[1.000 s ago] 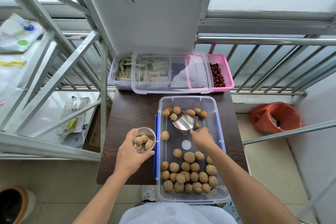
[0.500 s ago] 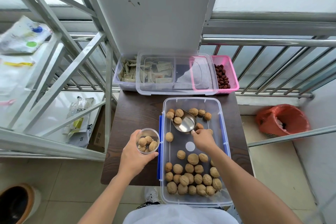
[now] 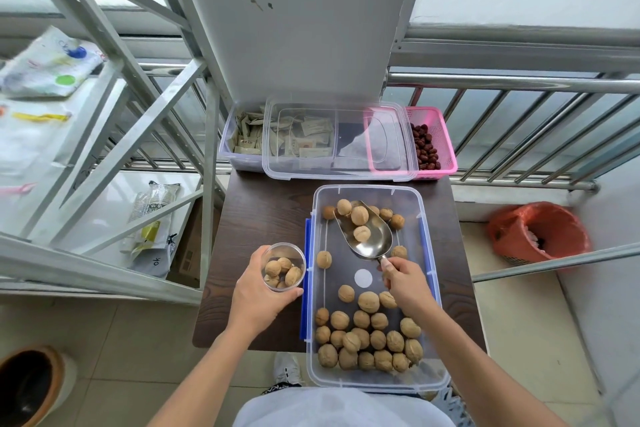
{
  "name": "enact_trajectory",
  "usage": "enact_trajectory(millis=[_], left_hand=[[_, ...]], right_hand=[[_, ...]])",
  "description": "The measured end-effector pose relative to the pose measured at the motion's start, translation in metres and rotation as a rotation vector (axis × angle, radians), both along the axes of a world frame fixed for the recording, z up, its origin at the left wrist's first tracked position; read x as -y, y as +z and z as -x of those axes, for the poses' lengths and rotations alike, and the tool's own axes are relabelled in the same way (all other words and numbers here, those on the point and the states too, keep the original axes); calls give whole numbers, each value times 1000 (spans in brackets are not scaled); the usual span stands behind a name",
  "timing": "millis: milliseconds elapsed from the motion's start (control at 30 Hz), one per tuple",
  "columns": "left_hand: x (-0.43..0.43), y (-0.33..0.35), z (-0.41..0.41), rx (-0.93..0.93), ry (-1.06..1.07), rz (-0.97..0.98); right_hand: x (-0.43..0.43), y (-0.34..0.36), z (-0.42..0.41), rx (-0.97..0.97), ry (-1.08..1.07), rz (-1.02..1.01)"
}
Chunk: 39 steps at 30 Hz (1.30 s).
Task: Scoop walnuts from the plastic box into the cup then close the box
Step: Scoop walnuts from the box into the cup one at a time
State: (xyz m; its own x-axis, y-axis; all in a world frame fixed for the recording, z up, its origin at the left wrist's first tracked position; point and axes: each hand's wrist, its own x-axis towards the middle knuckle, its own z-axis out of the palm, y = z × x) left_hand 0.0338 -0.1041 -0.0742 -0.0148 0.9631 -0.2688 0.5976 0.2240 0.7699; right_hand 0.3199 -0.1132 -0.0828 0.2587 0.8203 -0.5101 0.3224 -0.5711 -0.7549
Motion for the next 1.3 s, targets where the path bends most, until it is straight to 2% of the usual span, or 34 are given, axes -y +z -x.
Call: enact_trajectory(millis=[333, 533, 700, 967, 1300], left_hand=[[2, 2, -1, 8, -4, 6], [0, 5, -2, 10, -5, 6], [2, 6, -1, 15, -5, 14], [8, 7, 0, 13, -8, -6], [13, 8, 2, 15, -5, -41]], right_hand=[[15, 39, -13, 131, 130, 6], [17, 67, -13, 115, 228, 26], [15, 87, -5, 138, 379, 29], [11, 117, 2, 294, 626, 70], [10, 128, 3, 336, 665, 76]])
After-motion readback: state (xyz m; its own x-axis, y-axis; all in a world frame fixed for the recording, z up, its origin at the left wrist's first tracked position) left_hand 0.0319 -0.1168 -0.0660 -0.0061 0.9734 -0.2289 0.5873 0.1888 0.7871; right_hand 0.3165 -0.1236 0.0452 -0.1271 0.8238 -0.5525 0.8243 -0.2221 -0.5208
